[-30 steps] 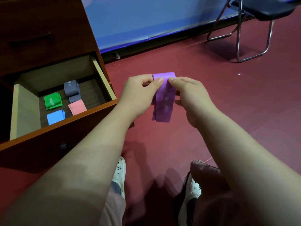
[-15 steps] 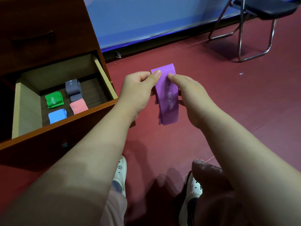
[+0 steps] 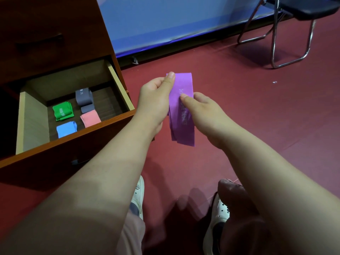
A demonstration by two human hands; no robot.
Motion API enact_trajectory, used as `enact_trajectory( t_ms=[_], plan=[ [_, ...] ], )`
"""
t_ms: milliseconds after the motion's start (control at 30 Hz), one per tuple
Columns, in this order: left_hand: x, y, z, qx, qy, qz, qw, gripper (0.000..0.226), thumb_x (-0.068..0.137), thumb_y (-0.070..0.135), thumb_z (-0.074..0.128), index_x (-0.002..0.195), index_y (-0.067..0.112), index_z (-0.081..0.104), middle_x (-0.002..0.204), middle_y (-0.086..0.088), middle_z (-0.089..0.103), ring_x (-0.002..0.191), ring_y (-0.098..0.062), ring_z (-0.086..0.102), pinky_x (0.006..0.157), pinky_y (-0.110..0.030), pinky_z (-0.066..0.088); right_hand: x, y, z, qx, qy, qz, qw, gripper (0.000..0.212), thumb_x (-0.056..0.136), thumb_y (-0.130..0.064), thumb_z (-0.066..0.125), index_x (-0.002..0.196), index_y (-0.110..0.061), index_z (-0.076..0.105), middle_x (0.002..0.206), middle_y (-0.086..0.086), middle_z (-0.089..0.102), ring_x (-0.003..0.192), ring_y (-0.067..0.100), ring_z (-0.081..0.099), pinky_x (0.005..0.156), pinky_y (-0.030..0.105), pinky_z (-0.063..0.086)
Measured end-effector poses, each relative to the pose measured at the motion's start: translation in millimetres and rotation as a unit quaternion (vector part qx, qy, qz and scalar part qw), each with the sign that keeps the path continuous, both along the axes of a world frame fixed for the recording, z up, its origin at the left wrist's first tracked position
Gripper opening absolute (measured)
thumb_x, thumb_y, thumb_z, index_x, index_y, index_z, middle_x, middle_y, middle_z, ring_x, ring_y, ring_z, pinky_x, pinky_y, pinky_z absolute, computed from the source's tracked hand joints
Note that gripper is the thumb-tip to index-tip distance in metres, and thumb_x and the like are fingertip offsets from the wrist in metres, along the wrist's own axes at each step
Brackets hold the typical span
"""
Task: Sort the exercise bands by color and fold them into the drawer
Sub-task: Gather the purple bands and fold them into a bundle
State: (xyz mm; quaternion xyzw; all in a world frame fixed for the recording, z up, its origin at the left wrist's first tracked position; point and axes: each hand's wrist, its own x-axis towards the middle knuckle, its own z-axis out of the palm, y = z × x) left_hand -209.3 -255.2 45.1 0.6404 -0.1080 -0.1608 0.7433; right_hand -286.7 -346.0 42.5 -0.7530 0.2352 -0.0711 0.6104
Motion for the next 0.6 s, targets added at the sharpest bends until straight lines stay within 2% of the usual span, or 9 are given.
enact_trajectory(
  t_ms=[100,133,200,300,400,467,533,600],
  plan=[
    [-2.9,-2.5,-1.1,0.011,0.0,0.0,1.0,0.029,0.101,0.029,0.049,0.078,0.014,0.058,0.071,-0.007,0.058,0.067,-0.021,0.05,0.056,-0.026,0.04,-0.8,4.6,-0.6,-0.034,0.011,0.002,0.999,0.031,0.1,-0.04,0.042,0.11,-0.014,0.057,0.106,0.005,0.066,0.087,0.019,0.059,0.077,0.033,0.046],
    [-3.8,-3.5,-1.6,0.01,0.004,0.0,1.0,0.03,0.102,0.029,0.047,0.078,0.015,0.058,0.072,-0.006,0.058,0.068,-0.021,0.051,0.059,-0.027,0.041,-0.9,5.9,-0.6,-0.038,0.012,0.001,0.999,0.031,0.1,-0.039,0.041,0.111,-0.014,0.056,0.106,0.003,0.064,0.088,0.018,0.058,0.077,0.032,0.045],
    [-5.0,-5.3,-2.8,0.004,0.015,0.007,1.0,0.031,0.102,0.028,0.046,0.077,0.014,0.057,0.073,-0.006,0.057,0.074,-0.022,0.051,0.069,-0.033,0.042,-1.3,7.6,-1.2,-0.04,0.014,0.003,0.999,0.031,0.101,-0.039,0.038,0.113,-0.014,0.053,0.104,0.0,0.062,0.088,0.017,0.056,0.075,0.031,0.043],
    [-4.7,-7.1,-3.0,-0.002,0.031,0.024,0.999,0.032,0.103,0.028,0.045,0.077,0.014,0.056,0.072,-0.006,0.056,0.074,-0.022,0.051,0.075,-0.037,0.042,-1.8,10.2,-0.6,-0.039,0.013,0.006,0.999,0.029,0.102,-0.037,0.037,0.118,-0.016,0.049,0.102,-0.003,0.061,0.087,0.015,0.056,0.073,0.029,0.043],
    [-5.2,-7.4,-2.2,-0.019,0.037,0.01,0.999,0.029,0.101,0.031,0.045,0.086,0.011,0.059,0.087,-0.016,0.058,0.084,-0.027,0.054,0.086,-0.048,0.048,-1.0,8.5,0.8,-0.035,0.013,-0.014,0.999,0.029,0.101,-0.035,0.037,0.123,-0.02,0.049,0.103,-0.006,0.061,0.092,0.013,0.058,0.074,0.026,0.044],
    [-6.9,-6.9,-0.9,-0.027,0.039,-0.001,0.999,0.028,0.099,0.033,0.046,0.093,0.009,0.059,0.093,-0.019,0.059,0.087,-0.03,0.055,0.094,-0.057,0.046,-0.2,7.1,0.6,-0.026,0.012,-0.024,0.999,0.03,0.101,-0.037,0.038,0.123,-0.022,0.051,0.107,-0.006,0.062,0.098,0.015,0.06,0.08,0.029,0.045],
    [-8.9,-7.2,0.6,-0.033,0.038,-0.004,0.999,0.026,0.1,0.033,0.047,0.09,0.01,0.057,0.091,-0.02,0.058,0.087,-0.03,0.055,0.091,-0.052,0.049,0.0,6.9,-0.6,-0.023,0.013,-0.024,0.999,0.03,0.101,-0.038,0.037,0.121,-0.022,0.053,0.107,-0.006,0.063,0.098,0.015,0.06,0.081,0.03,0.046],
    [-9.9,-7.7,1.8,-0.026,0.029,-0.004,0.999,0.025,0.102,0.029,0.046,0.084,0.013,0.055,0.085,-0.015,0.056,0.081,-0.025,0.052,0.078,-0.039,0.047,0.3,8.1,-1.7,-0.032,0.016,-0.018,0.999,0.031,0.101,-0.039,0.036,0.118,-0.021,0.054,0.105,-0.006,0.063,0.093,0.015,0.059,0.075,0.029,0.044]
  ],
)
